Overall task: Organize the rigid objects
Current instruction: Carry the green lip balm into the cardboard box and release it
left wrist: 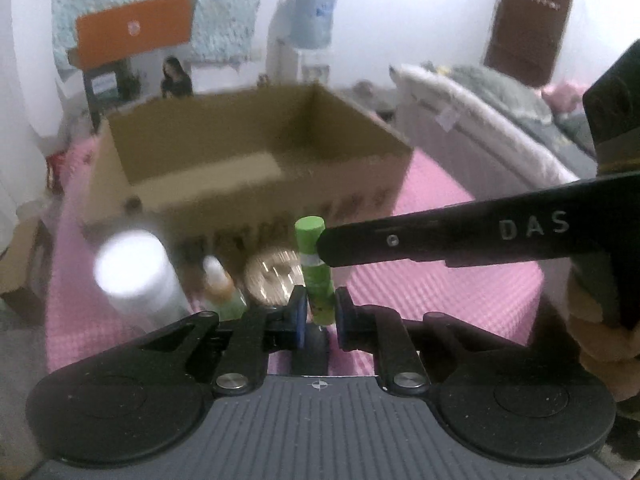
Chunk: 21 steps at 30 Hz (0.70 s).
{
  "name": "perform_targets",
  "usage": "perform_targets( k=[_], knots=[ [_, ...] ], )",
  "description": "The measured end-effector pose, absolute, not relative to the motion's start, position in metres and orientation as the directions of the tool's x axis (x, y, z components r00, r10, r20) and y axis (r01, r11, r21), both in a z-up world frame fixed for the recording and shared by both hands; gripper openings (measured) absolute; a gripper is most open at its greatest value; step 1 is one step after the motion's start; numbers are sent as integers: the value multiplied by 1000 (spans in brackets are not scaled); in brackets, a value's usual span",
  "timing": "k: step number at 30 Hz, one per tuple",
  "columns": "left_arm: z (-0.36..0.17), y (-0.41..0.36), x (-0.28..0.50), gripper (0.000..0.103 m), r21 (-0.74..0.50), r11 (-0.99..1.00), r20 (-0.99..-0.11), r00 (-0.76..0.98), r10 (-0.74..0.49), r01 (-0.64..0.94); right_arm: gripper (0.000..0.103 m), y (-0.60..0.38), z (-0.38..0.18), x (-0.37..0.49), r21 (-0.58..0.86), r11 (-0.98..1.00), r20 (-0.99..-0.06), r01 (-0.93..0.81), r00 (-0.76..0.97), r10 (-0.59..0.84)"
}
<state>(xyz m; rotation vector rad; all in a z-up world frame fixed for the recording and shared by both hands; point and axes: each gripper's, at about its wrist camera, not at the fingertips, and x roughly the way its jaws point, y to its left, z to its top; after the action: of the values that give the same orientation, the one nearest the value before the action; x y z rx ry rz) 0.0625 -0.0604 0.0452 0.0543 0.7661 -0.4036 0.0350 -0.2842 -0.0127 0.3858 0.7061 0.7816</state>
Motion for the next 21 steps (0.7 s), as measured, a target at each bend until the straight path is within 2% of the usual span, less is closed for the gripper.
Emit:
perform_targets(
  k=[8,15,21],
  knots=[
    [80,-36,99,11,-148,929,-644,679,-351,340,5,-254,27,75,497,632,-389,-594,499,774],
    [85,-13,157,11,-155,954,-680,673,-291,257,5,-223,36,160,558,611,-417,-561,447,791],
    [83,-4,133,13,-180,936,-678,652,-340,301,7,-254,34,157,615,581,-370,-534,455,810]
  ],
)
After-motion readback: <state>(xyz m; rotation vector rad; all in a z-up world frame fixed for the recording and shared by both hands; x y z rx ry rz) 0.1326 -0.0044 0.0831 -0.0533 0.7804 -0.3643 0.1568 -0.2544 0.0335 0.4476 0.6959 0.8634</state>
